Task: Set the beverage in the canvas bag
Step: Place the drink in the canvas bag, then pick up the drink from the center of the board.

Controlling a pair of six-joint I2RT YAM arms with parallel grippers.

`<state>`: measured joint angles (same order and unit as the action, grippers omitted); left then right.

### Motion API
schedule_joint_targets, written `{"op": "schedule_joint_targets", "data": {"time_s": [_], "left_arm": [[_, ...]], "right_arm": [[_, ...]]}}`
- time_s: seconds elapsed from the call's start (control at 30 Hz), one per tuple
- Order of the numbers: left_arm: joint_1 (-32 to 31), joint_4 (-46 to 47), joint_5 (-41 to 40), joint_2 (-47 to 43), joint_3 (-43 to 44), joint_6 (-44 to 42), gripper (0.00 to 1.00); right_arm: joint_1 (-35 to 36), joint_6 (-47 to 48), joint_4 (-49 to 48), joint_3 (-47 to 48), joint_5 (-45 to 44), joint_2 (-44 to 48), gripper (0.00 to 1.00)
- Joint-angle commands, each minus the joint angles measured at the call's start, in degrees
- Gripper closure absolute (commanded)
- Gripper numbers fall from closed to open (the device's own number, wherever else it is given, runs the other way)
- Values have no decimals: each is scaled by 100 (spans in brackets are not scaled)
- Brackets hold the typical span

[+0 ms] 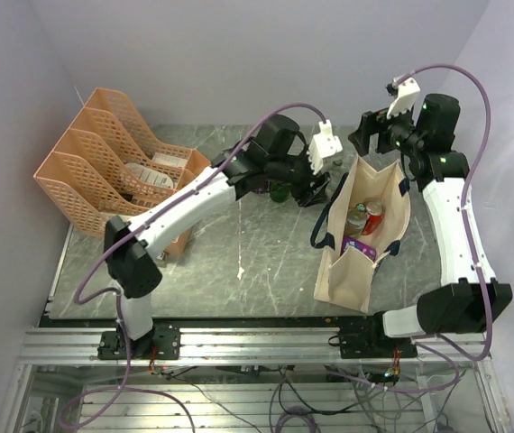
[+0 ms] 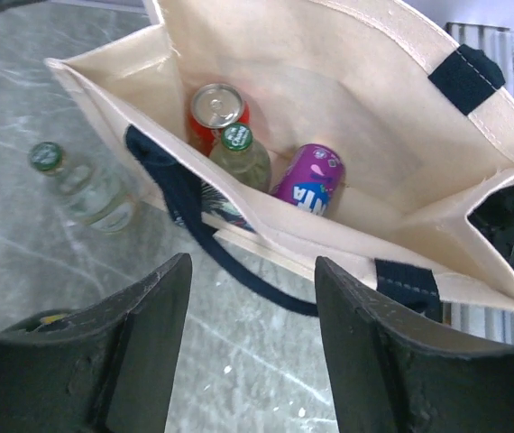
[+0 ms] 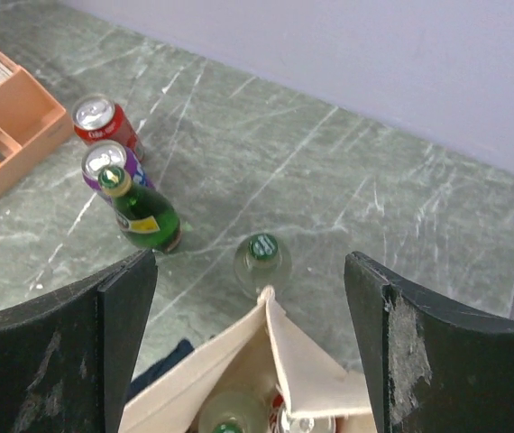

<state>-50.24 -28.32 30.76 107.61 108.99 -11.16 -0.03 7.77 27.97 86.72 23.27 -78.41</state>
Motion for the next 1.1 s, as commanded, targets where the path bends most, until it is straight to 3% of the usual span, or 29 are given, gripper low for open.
{"op": "schedule_joint_targets", "data": {"time_s": [0.0, 0.2, 0.43, 0.57, 0.73, 1.07], "left_arm": [[16, -532, -723, -682, -185, -777, 31], [195, -719, -1162, -1110, -478, -1109, 29], [642, -546, -1023, -1439, -872, -850, 27], [931, -399, -1021, -1591, -1115, -628, 27], [1393, -196, -822, -1818, -1447, -326, 27], [2458, 214, -15, -2273, -2070, 258, 28]], "right_arm": [[23, -274, -103, 571, 362, -462, 15], [364, -6, -59, 781, -72, -797, 14], [667, 447, 1162, 1438, 68, -1427, 10], [1055, 687, 1098, 1451, 153, -1544, 9], [1578, 692, 1112, 1733, 99, -2081, 8], [1798, 513, 1249, 2341, 82, -3290, 12]]}}
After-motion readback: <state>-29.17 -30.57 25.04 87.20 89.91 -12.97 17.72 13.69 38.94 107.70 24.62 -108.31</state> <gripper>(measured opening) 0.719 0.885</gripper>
